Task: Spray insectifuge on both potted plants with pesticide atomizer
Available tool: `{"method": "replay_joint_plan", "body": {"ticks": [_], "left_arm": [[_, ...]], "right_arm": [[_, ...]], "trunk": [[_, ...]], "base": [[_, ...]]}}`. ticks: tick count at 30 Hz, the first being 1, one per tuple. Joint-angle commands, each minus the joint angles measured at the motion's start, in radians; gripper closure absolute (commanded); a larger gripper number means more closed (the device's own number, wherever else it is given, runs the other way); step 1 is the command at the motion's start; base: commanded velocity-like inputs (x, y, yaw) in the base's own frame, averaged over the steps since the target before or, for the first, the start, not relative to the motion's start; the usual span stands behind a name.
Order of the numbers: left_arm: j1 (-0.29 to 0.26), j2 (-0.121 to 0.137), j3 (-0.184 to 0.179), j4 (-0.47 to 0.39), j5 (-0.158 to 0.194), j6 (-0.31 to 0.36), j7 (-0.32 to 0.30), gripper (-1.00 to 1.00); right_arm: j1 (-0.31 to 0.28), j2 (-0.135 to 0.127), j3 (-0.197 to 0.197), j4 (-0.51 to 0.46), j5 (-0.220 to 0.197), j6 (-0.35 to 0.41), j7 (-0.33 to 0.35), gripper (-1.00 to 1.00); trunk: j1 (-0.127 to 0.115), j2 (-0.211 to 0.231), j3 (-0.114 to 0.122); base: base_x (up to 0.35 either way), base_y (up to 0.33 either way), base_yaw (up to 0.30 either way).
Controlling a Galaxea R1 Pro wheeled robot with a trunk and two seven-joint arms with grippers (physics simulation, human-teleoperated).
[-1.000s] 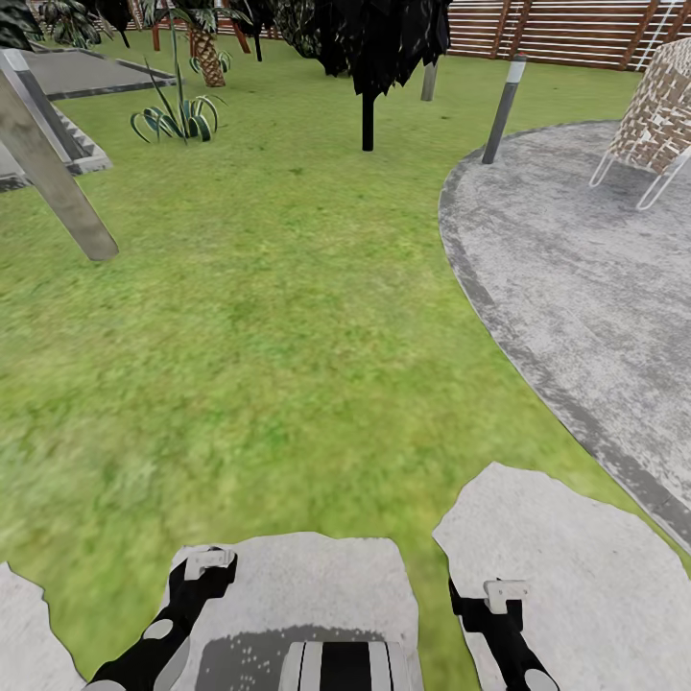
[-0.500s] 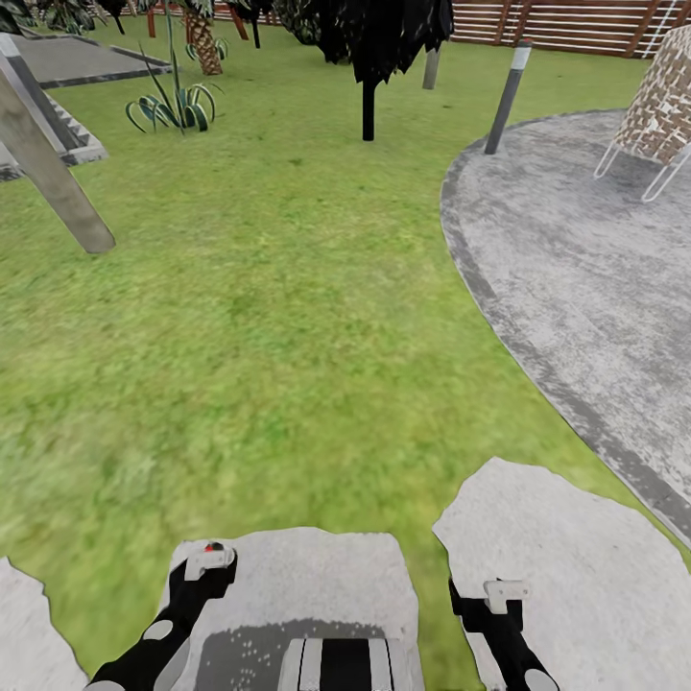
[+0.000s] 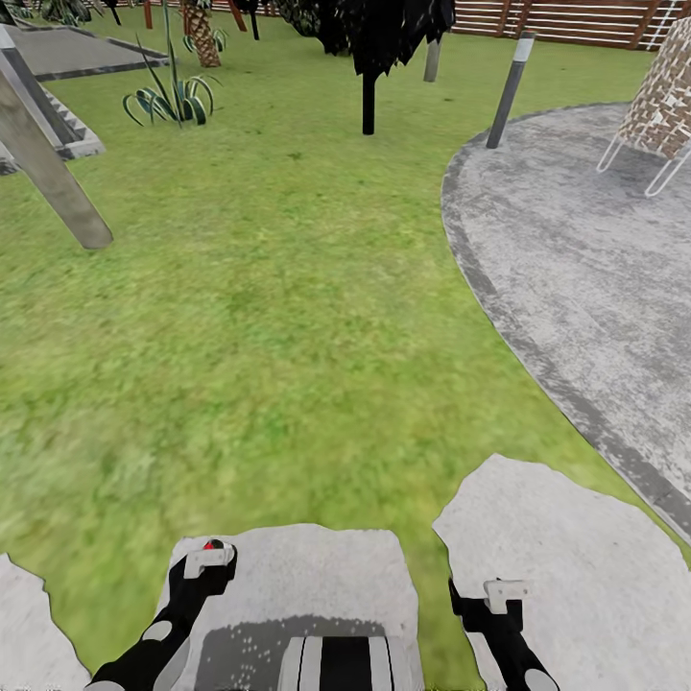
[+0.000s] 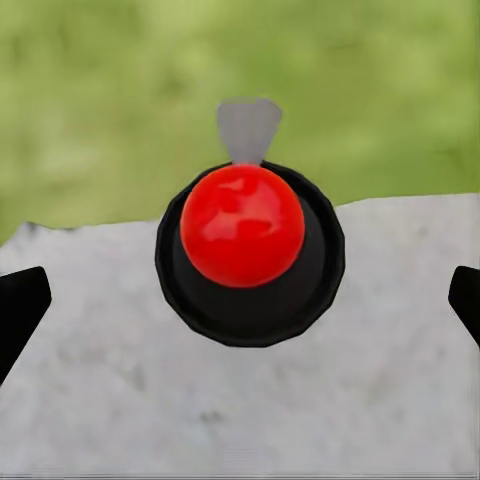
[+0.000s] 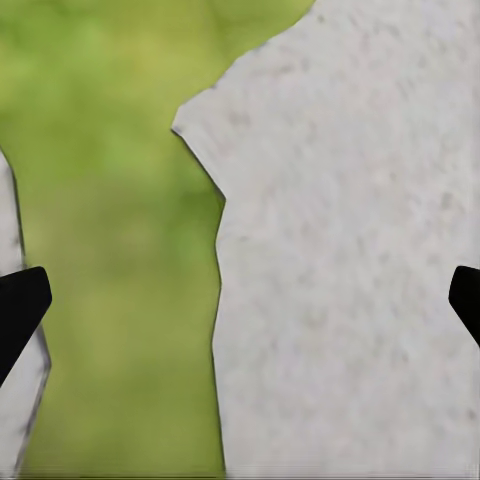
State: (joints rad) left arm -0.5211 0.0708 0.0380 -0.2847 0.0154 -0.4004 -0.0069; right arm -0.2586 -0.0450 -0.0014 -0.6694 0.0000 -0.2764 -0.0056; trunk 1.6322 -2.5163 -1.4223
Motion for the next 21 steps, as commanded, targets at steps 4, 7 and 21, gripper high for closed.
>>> {"method": "replay_joint_plan", "body": {"ticks": [4,7,21], "left_arm": [[0.0,0.0,0.002,0.001,0.001,-0.005,-0.001,-1.0],[0.0,0.0,0.002,0.001,0.001,-0.006,-0.001,-1.0],[0.0,-0.002,0.002,0.0,0.002,-0.006,0.0,-1.0]], "right_arm": [[0.0,0.0,0.0,0.001,0.0,-0.003,-0.001,-1.0],[0.0,0.0,0.0,0.001,0.0,-0.004,-0.001,-1.0],[0.0,0.0,0.0,0.001,0.0,-0.004,-0.001,-1.0]], "trunk": [[0.0,0.0,-0.001],[0.0,0.0,-0.001],[0.0,0.0,-0.001]], "base": [[0.0,0.0,0.0],[0.0,0.0,0.0],[0.021,0.0,0.0]]}}
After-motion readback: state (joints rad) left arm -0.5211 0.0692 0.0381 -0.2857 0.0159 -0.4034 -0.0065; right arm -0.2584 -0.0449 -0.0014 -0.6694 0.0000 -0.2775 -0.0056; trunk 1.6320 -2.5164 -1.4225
